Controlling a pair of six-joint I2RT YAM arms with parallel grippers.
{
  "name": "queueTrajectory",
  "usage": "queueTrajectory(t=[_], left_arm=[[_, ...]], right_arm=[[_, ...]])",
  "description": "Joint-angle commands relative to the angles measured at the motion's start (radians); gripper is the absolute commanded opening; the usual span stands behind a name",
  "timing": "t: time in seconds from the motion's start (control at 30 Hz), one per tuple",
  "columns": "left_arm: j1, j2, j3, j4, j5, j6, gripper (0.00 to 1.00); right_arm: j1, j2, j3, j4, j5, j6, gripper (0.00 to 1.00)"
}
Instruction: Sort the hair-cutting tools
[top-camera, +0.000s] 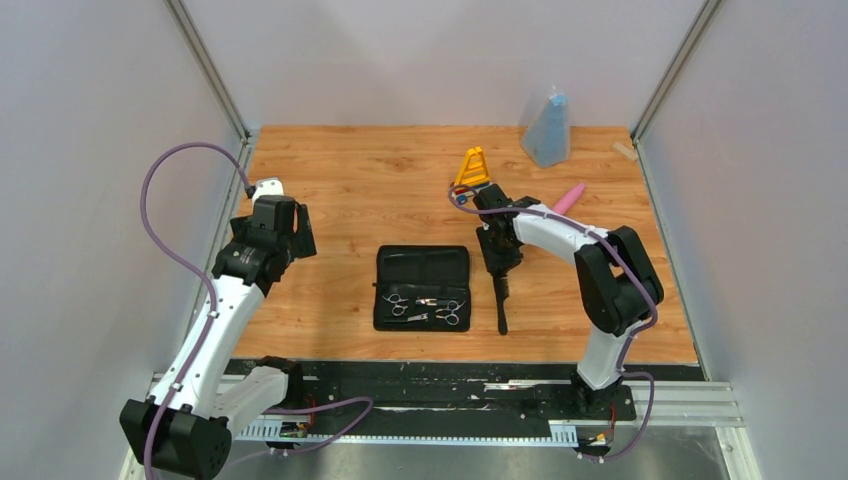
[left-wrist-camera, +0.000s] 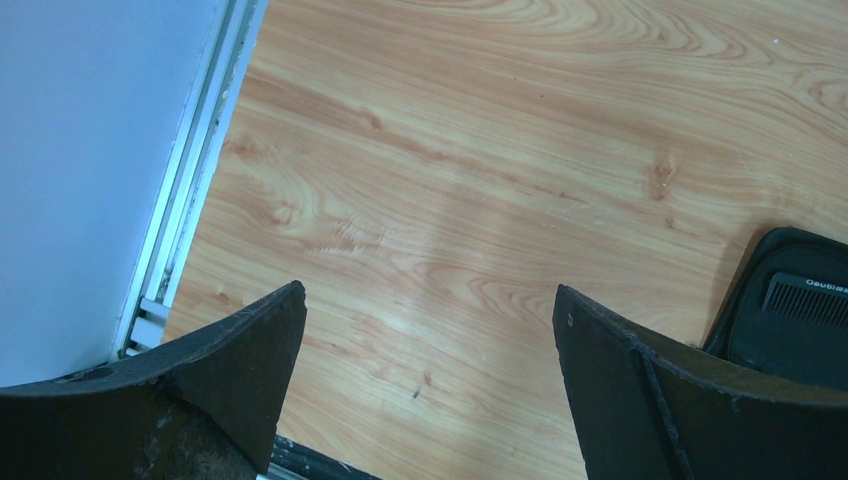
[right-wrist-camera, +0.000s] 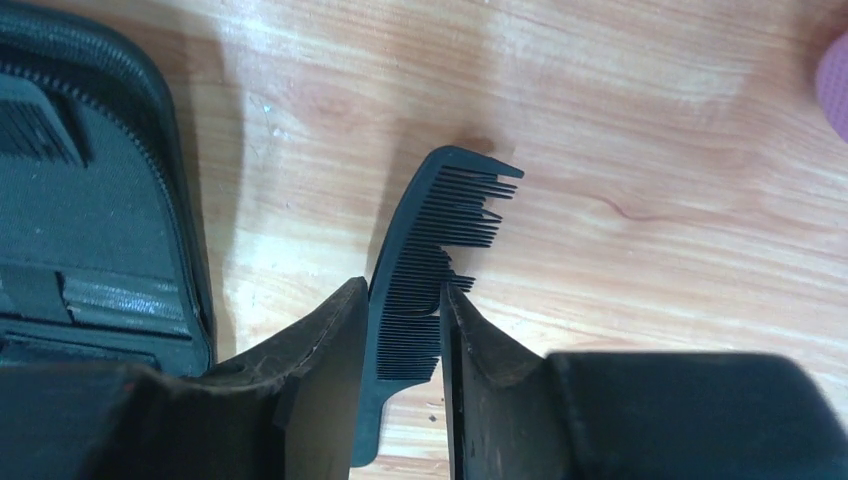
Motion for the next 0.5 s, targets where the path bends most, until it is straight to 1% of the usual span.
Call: queueTrajectory(t=[0.0,0.1,0.17,0.27,0.4,0.47], left_arm=[[0.005,0.0,-0.001,0.03,-0.003,0.013,1.0],[0.005,0.002,-0.001,0.029,0.001,0.013,1.0],[0.005,0.005,-0.001,0.029,0.004,0.013,1.0],[0.005,0.008,-0.001,0.026,0.006,0.013,1.0],[0.005,0.01,-0.001,0.026,0.008,0.013,1.0],[0.005,0.014,-0.001,0.026,0.011,0.013,1.0]], right_arm=[[0.005,-0.1,-0.005,-0.032,0.012,0.015,0.19],[0.005,-0.128,-0.012,-0.038,0.011,0.025,0.19],[0.004,-0.14,-0.018,-0.052,0.018,0.045,0.25],[0.006,-0.166,-0.05,-0.058,0.009,0.081,0.28],[0.005,-0.212,-0.11,-0.084,0.038,0.217,0.48],[0.005,-0.238,-0.142,-0.099,0.06,0.299,0.55]])
